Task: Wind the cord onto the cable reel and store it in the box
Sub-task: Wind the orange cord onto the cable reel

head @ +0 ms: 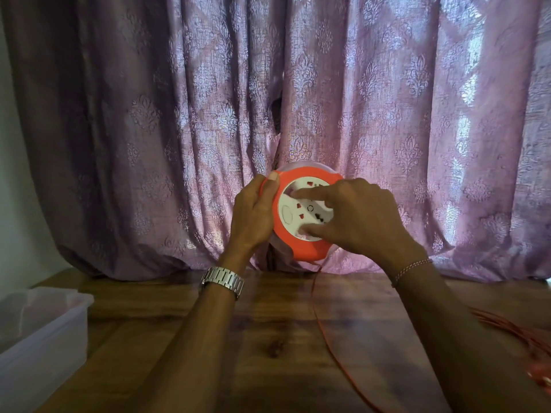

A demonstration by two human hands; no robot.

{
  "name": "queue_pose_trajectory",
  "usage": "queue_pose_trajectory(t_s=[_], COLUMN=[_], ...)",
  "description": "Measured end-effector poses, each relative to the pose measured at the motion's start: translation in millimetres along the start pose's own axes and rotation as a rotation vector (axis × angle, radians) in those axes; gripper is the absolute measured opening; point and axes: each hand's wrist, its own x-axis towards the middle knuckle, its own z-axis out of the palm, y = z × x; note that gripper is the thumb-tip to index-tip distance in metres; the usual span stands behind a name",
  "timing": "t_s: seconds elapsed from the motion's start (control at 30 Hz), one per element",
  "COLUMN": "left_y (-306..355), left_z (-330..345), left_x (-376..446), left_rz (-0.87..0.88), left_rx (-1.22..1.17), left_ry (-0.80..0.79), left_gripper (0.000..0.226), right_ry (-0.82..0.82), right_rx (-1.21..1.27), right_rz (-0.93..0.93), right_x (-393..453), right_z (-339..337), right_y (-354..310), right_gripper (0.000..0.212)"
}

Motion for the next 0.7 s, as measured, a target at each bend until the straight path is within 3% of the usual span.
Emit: queue_pose_trajectory(t_s=[0.13, 0.3, 0.4, 0.5, 0.6, 0.7], left_y=[1.3, 2.5, 1.3, -0.1, 1.0, 1.0], left_z=[-0.1, -0.9, -0.7, -0.4, 0.7, 0.7], left_x=[0.4, -0.2, -0.4, -1.1, -2.0, -1.8], left_rz=[-0.019, -0.035, -0.038, -0.039, -0.020, -0.008], left_rx=[-0.021, -0.043, -0.044, -0.069, -0.071, -0.052], left_ry=[-0.006, -0.016, -0.029, -0.027, -0.030, -0.022], left_gripper=[0.046, 0.044, 0.047, 0.051, 0.058, 0.056], right_ry=[0.140, 0.127, 0.135, 0.044, -0.201, -0.332], right_rx=[0.013, -0.054, -0.029, 0.051, 0.096, -0.028], right_rz=[0.113, 0.099, 0.085, -0.063, -0.155, -0.176], right_x=[1.6, 1.6, 1.5, 3.4, 3.3, 0.3], right_z=[3.1, -0.8, -10.5, -15.4, -14.3, -12.0], right_y=[-3.7, -4.0, -1.2, 4.5, 2.4, -3.9], right_gripper=[0.067, 0.064, 0.048, 0.020, 0.055, 0.066])
